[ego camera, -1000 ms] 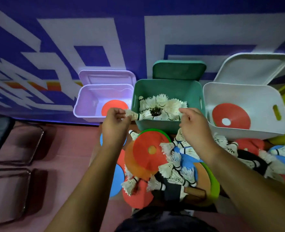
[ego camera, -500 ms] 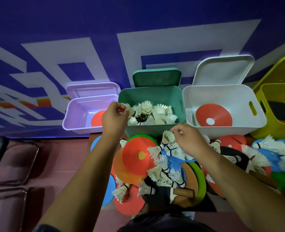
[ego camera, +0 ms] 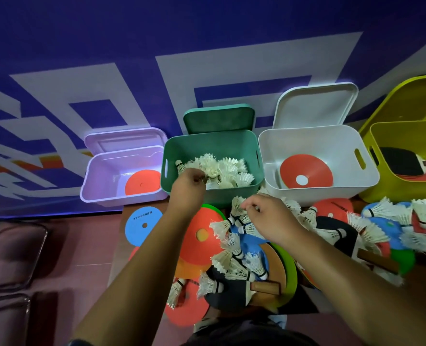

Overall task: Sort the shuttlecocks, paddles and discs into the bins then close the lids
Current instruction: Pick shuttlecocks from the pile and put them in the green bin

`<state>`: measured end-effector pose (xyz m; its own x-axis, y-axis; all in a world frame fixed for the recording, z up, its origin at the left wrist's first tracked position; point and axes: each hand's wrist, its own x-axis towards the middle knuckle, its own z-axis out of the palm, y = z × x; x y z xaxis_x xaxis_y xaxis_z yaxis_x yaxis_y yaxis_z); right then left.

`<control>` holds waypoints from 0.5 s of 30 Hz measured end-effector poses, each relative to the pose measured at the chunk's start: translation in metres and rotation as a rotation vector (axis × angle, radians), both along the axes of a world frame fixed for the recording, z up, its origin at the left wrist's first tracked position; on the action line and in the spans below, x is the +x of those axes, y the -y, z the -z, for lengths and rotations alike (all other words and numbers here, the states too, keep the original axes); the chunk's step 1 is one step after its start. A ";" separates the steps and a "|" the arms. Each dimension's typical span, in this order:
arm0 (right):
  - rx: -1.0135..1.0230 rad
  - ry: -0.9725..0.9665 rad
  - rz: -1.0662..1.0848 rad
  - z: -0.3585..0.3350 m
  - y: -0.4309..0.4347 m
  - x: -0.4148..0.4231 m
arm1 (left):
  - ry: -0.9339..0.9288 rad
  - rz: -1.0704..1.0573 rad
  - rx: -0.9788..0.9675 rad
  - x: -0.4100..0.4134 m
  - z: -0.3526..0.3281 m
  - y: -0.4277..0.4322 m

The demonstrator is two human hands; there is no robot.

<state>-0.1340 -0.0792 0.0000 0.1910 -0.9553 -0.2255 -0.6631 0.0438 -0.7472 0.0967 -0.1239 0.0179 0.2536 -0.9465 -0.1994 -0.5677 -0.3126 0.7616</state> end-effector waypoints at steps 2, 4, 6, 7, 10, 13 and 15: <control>0.008 0.004 -0.001 0.003 0.000 0.003 | -0.054 -0.031 -0.010 0.004 0.007 -0.018; 0.024 0.017 -0.005 0.007 -0.001 0.009 | -0.093 -0.070 -0.008 0.013 0.014 -0.036; 0.059 0.025 -0.026 0.009 -0.001 0.018 | -0.146 -0.123 0.017 0.027 0.025 -0.052; 0.068 0.022 -0.043 0.010 -0.001 0.023 | -0.162 -0.158 0.043 0.036 0.031 -0.058; 0.111 0.042 -0.098 0.014 -0.004 0.041 | -0.173 -0.255 0.081 0.062 0.046 -0.081; 0.140 0.023 -0.186 0.019 -0.009 0.063 | -0.175 -0.342 0.091 0.083 0.059 -0.106; 0.163 -0.009 -0.261 0.025 -0.013 0.080 | -0.185 -0.395 0.130 0.095 0.067 -0.120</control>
